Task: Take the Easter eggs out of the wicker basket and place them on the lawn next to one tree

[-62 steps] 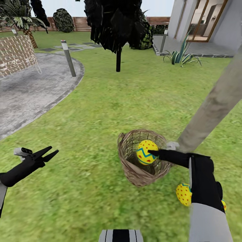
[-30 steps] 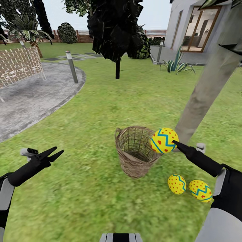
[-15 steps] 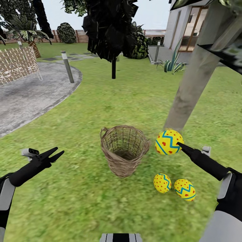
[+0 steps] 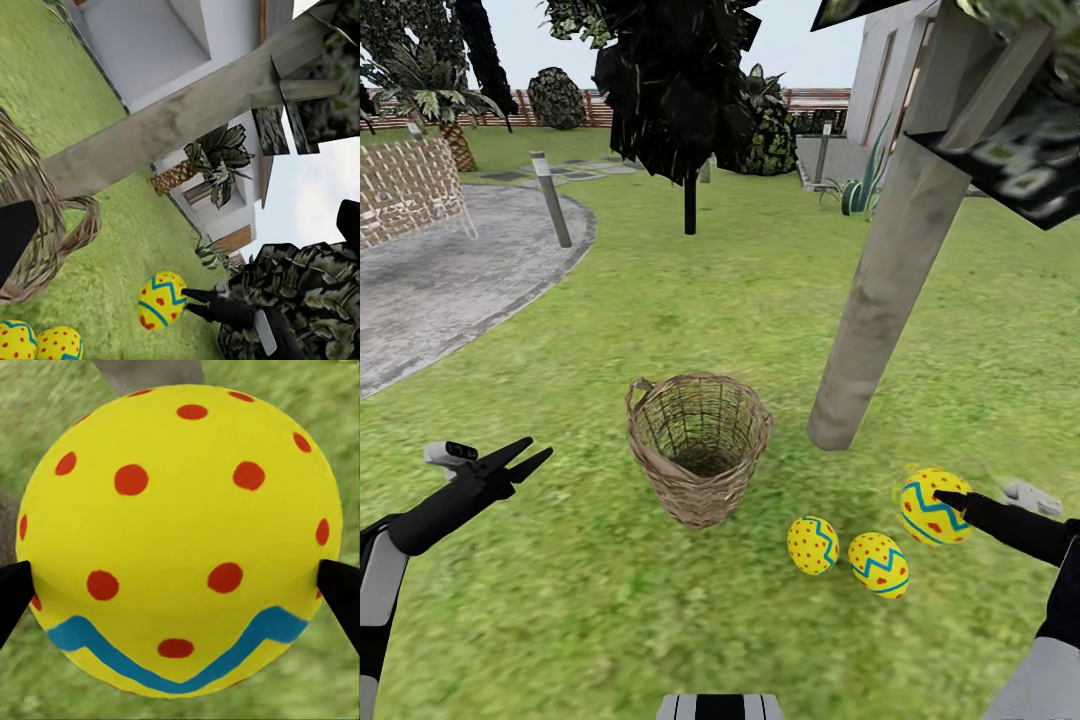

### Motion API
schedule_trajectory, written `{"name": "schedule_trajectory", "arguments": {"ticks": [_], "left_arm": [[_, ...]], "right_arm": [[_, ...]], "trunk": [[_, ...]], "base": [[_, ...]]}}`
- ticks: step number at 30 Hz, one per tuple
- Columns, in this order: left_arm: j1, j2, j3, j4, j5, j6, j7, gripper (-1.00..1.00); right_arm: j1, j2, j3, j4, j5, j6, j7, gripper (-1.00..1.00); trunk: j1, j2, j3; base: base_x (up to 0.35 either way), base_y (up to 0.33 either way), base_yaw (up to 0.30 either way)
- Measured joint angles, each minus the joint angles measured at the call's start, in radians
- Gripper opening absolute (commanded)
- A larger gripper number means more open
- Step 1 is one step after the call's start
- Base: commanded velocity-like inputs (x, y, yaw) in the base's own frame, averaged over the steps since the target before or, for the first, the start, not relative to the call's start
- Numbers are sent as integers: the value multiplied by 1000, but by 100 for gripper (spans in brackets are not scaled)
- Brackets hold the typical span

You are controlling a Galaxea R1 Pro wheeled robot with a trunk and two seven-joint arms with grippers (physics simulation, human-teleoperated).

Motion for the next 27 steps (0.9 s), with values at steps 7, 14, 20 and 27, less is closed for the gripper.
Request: {"name": "schedule_trajectory", "arguments": {"ticks": [7,14,20,27], "left_arm": [[0,0,-1,-9,0,1,-2,100],[0,-22,-7,-13,0,0,-2,100],[0,-23,-46,-16,0,0,-4,100],[0,-28,-46,-14,1,0,-5,100]], "right_arm": [[-5,9,257,24,21,-23,-639,-100],[-80,10,298,467,14,-322,-933,-100],[-126,7,290,594,13,-405,-955,-100],[-225,-16,203,900,19,-525,-1061,-100]], "trunk": [[0,0,0],[0,0,0],[0,0,0],[1,0,-8]], "base": [[29,-31,0],[213,-232,0],[57,-63,0],[0,0,0]]}}
